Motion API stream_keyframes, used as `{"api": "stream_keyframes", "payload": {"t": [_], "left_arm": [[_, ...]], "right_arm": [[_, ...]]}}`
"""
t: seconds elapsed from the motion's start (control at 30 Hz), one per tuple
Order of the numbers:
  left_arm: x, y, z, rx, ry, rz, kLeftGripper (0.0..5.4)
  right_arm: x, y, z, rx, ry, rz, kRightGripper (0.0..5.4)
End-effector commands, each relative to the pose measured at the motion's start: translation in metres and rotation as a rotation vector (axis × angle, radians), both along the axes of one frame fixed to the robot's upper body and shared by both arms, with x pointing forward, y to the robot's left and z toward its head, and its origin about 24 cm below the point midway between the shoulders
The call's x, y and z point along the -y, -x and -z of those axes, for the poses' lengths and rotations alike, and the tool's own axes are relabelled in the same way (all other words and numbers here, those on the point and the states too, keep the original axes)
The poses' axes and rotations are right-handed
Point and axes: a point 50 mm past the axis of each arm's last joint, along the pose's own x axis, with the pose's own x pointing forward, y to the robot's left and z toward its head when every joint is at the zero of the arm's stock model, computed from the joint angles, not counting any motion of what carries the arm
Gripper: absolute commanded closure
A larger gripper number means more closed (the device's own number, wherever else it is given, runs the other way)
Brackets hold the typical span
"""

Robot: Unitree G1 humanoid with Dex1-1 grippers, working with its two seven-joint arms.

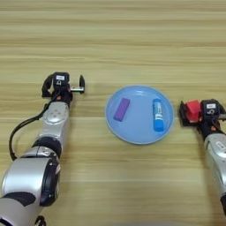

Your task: Move the objects on the table

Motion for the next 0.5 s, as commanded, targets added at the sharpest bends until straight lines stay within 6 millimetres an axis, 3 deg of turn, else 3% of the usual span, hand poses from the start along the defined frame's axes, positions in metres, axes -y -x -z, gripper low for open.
{"api": "stream_keyframes", "payload": {"t": [0.03,0.5], "left_arm": [[-0.0004,-0.0014,-0.0021,0.002,-0.013,0.002,0.0],[-0.0007,-0.0014,-0.0022,0.003,-0.013,0.002,0.0]], "right_arm": [[-0.0001,-0.0042,-0.0021,0.005,-0.006,-0.005,0.03],[-0.0034,-0.0041,0.0071,-0.05,-0.055,-0.022,0.03]]}}
